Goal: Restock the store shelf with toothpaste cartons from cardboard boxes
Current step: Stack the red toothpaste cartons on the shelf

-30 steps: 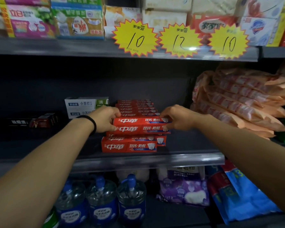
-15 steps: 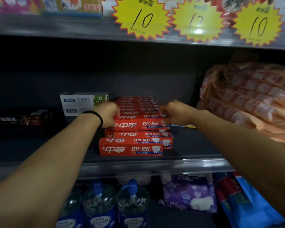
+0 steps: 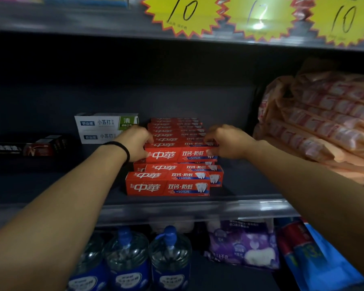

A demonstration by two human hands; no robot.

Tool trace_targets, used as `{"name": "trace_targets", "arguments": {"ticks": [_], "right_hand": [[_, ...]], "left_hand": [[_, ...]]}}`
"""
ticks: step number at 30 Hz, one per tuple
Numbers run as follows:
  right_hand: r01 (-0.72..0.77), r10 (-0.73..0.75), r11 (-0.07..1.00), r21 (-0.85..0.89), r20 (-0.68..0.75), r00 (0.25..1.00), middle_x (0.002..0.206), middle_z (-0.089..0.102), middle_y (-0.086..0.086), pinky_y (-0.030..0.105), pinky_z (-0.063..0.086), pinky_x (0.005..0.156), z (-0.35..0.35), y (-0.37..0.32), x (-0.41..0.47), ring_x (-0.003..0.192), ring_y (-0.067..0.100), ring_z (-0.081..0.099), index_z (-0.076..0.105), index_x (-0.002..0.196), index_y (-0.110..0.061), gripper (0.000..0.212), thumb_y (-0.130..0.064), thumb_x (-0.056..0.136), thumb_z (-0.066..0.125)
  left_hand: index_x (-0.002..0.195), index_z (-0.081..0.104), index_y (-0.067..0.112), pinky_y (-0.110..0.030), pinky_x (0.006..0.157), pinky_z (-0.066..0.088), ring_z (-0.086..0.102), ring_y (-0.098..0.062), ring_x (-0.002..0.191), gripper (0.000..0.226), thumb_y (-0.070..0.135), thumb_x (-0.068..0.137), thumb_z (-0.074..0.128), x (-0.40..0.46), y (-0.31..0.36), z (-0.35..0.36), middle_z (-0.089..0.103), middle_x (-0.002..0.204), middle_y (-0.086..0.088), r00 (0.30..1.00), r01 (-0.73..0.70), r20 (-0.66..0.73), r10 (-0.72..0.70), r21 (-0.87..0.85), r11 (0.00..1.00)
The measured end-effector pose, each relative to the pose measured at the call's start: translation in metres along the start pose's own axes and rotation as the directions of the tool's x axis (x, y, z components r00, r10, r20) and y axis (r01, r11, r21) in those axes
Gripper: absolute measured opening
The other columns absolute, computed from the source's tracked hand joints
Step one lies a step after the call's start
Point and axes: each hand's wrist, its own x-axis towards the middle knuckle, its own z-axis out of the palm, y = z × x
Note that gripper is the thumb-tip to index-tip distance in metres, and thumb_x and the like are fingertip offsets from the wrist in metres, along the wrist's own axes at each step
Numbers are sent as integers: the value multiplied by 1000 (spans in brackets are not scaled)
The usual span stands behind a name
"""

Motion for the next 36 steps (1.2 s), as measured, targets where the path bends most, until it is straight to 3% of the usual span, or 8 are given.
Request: {"name": "trace_targets", "arguments": {"ticks": [15,21,27,36], "right_hand": [[10,-10,999,-40,18,1000,134,53,-4,38,49,95,-10,-12,-8,117,17,53,48,134,-26,52,-40,87,66],[33,-34,995,-99,-6,999,139,47,1,40,47,97,-24,-30,-29,123,22,49,40,142,-22,63,-43,87,64],[58,-60,993,-104,-15,998,138,48,0,40,46,97,-27,-56,-69,122,23,49,37,143,-25,69,-54,85,62],[75,-87,990,-122,-90,992,137,46,5,38,39,95,-10,-98,-167,123,26,46,38,142,-19,65,-44,87,61]], "left_hand": [[122,60,18,-36,91,50,57,-19,105,42,25,82,71,-13,8,-11,58,120,-2,999,-43,-10,43,69,997],[133,51,23,-39,97,47,52,-20,115,57,31,81,72,-35,35,-24,52,129,0,996,-94,-4,95,86,992],[131,53,21,-41,95,48,51,-20,115,57,32,79,72,-79,69,-31,53,127,-1,986,-164,4,164,83,983],[128,53,19,-40,90,48,50,-22,114,50,30,82,69,-165,109,1,53,125,-2,966,-240,117,232,58,969]]}}
